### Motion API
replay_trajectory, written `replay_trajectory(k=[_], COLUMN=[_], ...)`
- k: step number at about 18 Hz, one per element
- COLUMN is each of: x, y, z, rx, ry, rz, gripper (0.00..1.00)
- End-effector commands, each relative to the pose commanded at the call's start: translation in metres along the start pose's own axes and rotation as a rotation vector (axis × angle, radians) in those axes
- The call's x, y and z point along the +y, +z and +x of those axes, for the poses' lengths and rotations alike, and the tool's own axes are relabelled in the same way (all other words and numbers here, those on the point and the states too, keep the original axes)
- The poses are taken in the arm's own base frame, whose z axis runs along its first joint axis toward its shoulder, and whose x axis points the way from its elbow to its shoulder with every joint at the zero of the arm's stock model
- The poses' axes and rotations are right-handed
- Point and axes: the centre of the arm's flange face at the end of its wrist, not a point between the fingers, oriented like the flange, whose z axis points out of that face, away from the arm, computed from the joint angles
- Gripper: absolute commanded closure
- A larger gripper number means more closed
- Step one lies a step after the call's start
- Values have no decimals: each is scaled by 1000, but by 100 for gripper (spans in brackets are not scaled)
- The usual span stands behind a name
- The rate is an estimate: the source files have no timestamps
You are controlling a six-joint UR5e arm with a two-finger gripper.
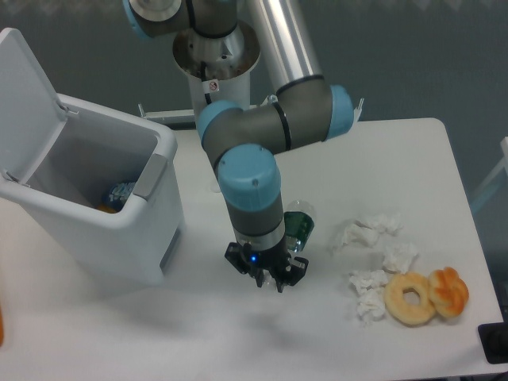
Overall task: Pick up the plastic bottle
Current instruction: 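Hold the bottle raised above the table beside the tissues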
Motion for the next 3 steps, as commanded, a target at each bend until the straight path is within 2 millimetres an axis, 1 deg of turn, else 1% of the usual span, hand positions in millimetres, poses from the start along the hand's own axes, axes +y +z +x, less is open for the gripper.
replay_trajectory(k=[2,3], x=[4,7], y=[-23,-31], z=[-2,-1], rx=[0,-1], ry=[28,32], rz=[1,0], gripper=[92,91])
